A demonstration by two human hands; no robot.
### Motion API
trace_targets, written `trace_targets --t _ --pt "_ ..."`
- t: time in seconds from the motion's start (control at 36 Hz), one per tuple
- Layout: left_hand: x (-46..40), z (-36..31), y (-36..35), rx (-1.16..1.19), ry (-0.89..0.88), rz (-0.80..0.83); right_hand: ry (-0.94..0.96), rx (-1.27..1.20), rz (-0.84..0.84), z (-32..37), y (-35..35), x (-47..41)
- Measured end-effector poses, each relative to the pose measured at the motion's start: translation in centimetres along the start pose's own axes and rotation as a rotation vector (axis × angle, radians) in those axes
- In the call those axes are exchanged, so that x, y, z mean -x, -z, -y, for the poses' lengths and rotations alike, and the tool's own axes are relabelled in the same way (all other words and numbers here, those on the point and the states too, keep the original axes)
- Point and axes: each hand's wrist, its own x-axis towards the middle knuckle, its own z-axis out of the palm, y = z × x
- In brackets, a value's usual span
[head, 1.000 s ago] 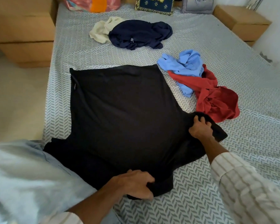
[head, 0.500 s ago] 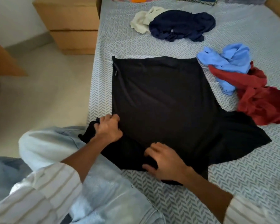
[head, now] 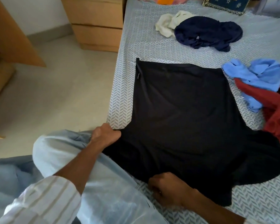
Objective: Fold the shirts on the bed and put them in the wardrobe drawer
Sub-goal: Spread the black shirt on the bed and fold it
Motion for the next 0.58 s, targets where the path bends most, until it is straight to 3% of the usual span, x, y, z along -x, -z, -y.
trace_targets --t 0.08,0.17,0.22,0.31,0.58 --pt "-0.1 -0.2 0.1 -0.100 -0.069 0.004 -0.090 -0.141 -0.041 0.0 2.8 -1.9" --pt "0.0 -0.7 -0.4 -0.203 -0.231 -0.145 -0.178 -0.194 -0.116 -0.7 5.7 -4.6" --pt "-0.3 -1.3 -1.0 -0.160 -0.364 -0.231 -0.221 -0.213 -0.185 -1.9 8.2 -7.3" --pt "-0.9 -2.1 -1.6 -0.032 -0.466 -0.181 -0.295 -0.245 -0.324 -4.4 12.1 -12.1" --pt "-4.6 -3.9 -1.6 0.137 -0.292 0.026 -0.549 -0.322 -0.597 -11.0 24.4 -28.2"
